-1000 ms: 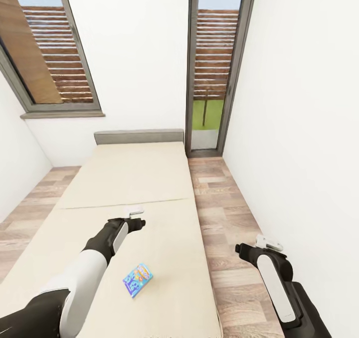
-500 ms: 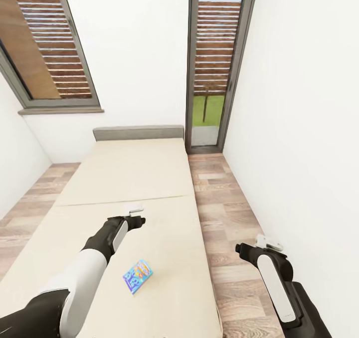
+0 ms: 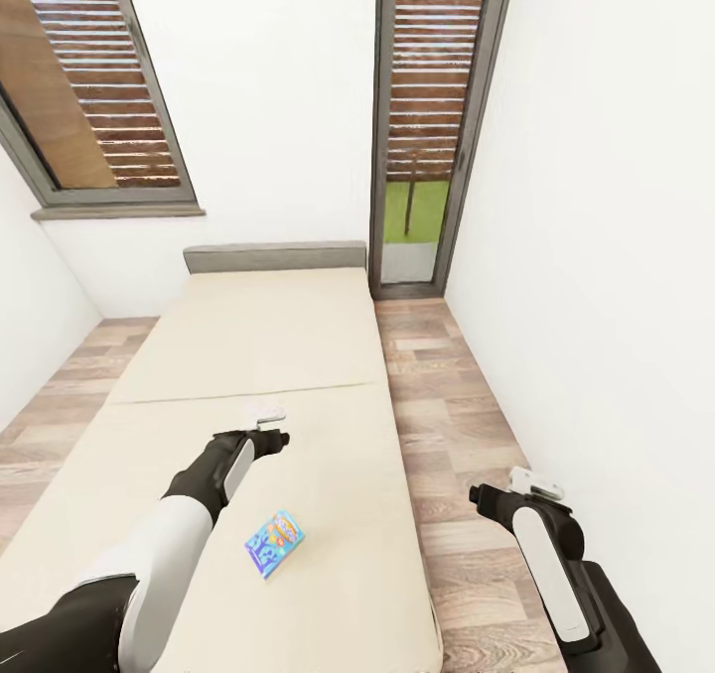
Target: Put all the toys in the child's room - the three board games (two on the bed and one on the table), the two jigsaw puzzles on the table, and the tennis ball on the table - inside the toy box on the table in the child's room.
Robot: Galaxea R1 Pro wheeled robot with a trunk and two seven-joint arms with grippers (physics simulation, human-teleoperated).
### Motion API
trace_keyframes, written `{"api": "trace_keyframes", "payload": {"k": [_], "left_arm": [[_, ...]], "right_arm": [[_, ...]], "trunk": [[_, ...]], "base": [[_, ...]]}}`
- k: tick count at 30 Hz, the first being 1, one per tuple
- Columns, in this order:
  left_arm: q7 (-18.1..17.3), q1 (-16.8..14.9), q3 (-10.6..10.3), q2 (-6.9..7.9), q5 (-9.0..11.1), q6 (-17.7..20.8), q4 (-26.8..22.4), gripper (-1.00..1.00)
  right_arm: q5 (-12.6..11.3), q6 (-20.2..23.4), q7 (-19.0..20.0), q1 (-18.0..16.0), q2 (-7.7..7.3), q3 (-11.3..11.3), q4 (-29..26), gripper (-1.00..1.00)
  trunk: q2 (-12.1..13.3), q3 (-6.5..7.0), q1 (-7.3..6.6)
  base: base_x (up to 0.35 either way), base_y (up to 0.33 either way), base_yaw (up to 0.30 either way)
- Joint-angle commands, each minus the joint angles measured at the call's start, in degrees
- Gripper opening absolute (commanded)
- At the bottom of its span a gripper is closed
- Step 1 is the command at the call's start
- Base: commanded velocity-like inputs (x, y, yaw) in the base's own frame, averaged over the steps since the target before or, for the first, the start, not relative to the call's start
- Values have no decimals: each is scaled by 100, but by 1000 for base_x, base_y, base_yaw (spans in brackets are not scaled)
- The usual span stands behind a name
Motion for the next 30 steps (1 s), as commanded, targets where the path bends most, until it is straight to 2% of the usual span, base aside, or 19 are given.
{"api": "trace_keyframes", "payload": {"k": [1, 7, 19, 30], "left_arm": [[7, -3, 31, -7, -9, 34, -10, 100], [18, -1, 24, -14, -10, 34, -10, 100], [22, -1, 21, -16, -10, 41, -10, 100], [41, -1, 16, -17, -15, 37, -10, 100]], "right_arm": [[-47, 14, -54, -5, -3, 6, -6, 100], [-53, 15, -57, -5, -45, 6, -2, 100], [-47, 15, -58, -5, -6, 7, 35, 100], [-54, 13, -53, -5, -46, -16, 84, 100]], "trunk": [[-12, -20, 3], [-12, -76, 3], [-12, -188, 3], [-12, -291, 3]], "base": [[0, 0, 0], [0, 0, 0], [0, 0, 0], [0, 0, 0]]}}
